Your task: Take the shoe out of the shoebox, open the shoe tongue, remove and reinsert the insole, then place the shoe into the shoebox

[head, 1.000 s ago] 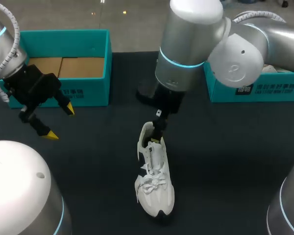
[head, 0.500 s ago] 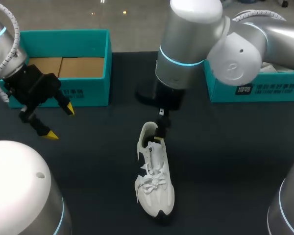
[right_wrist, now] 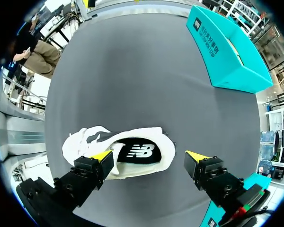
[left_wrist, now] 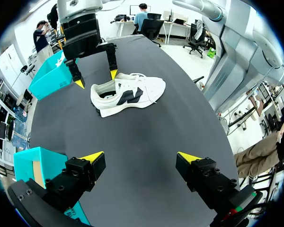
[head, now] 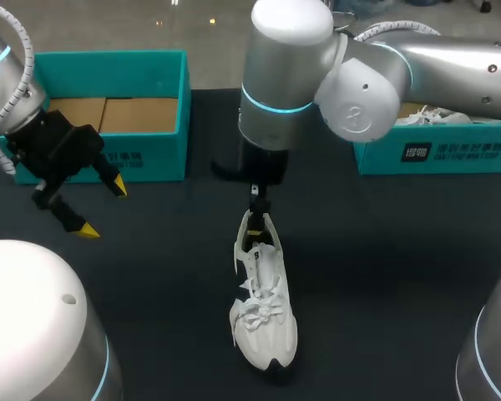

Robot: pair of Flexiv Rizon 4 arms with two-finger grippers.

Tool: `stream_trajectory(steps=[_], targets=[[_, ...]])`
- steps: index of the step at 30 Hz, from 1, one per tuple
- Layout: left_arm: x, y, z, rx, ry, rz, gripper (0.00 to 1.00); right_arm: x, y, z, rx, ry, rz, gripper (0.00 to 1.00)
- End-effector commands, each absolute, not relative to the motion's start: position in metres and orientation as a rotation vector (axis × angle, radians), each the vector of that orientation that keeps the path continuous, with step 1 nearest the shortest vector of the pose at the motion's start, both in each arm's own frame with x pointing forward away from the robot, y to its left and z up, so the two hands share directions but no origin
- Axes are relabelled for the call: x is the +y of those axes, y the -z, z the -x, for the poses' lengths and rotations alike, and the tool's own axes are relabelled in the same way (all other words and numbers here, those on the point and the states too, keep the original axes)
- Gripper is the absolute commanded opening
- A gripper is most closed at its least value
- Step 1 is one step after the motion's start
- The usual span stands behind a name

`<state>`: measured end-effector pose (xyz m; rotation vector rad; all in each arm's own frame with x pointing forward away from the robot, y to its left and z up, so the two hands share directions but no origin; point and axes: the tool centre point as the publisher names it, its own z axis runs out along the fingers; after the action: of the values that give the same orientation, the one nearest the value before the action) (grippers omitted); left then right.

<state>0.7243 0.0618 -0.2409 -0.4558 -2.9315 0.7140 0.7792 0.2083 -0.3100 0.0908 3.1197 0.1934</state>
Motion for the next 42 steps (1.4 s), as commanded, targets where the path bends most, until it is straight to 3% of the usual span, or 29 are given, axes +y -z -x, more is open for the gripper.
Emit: stream_trajectory(steps=[1,25,26,29,30,42], targets=[[0.062,0.241,-0.724,-2.932,-0.711,0.456,1.00,0.212,0.327,-0.783,3.127,-0.186,-0.097,1.00],[0.062,0.241,-0.724,-2.932,-0.711,0.456,1.00,0.209,0.372,-0.801,3.156,-0.127,-0.123,1.00],[0.062,0.241,-0.724,-2.932,-0.711,0.456,1.00,0.208,0.373,-0.801,3.171,-0.110,-0.133,0.92],[0.062,0.241,-0.724,-2.932,-0.711,0.456,1.00,0.203,0.372,-0.801,3.161,-0.099,-0.167,0.11],[0.062,0.241,-0.724,-2.932,-0.711,0.456,1.00,0.201,0.371,-0.801,3.162,-0.085,-0.178,0.00],[0.062,0.241,-0.724,-2.932,-0.711,0.456,1.00,0.197,0.352,-0.800,3.138,-0.073,-0.188,0.00]])
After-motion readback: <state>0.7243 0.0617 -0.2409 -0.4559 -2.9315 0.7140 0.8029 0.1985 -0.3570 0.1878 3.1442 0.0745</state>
